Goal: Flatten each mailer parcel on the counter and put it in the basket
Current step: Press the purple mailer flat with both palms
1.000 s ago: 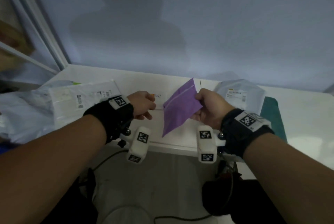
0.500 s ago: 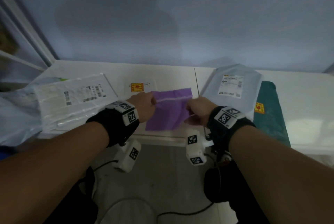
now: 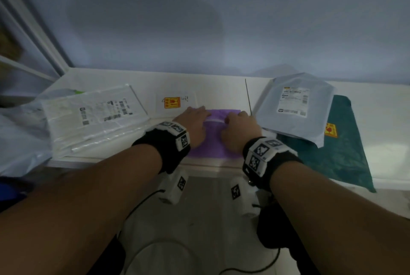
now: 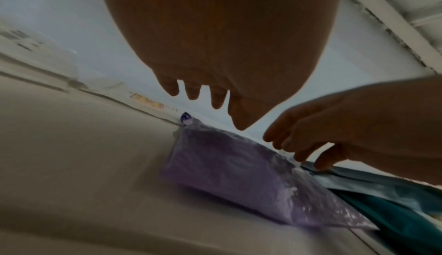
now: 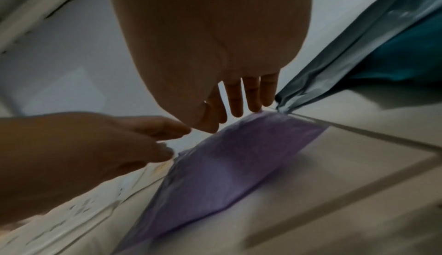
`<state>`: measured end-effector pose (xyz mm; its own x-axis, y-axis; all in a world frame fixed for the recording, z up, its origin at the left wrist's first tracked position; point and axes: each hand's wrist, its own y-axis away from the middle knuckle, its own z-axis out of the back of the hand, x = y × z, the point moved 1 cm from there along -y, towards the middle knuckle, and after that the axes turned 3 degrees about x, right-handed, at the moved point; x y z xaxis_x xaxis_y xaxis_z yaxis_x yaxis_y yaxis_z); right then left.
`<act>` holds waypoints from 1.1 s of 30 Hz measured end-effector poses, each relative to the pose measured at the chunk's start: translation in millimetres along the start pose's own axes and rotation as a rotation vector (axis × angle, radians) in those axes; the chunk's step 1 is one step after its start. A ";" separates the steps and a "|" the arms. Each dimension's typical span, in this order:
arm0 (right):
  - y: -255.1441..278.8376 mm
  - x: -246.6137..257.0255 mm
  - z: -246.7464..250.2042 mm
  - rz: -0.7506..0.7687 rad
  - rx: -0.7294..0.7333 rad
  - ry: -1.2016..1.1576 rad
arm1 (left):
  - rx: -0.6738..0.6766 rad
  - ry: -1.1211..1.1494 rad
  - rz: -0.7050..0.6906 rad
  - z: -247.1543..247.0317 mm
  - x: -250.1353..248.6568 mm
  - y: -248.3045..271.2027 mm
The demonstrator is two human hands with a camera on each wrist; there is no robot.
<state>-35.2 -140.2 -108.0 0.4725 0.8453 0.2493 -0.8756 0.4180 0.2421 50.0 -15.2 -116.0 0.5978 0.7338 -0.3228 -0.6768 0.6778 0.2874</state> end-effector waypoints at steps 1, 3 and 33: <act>-1.9 4.1 -4.9 0.017 0.010 0.011 | 0.037 -0.028 -0.015 -3.4 -3.4 -3.5; -5.0 8.9 -10.4 0.018 0.059 -0.016 | 0.081 -0.093 -0.022 -8.9 -7.3 -8.8; -8.6 -7.4 -76.4 0.175 -0.089 -0.068 | -0.097 -0.140 0.011 -74.2 25.7 -1.0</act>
<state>-38.8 -124.6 -183.5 0.3159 0.8845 0.3433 -0.9488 0.2976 0.1062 34.2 -0.4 -191.5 0.6395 0.7450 -0.1897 -0.7177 0.6670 0.2001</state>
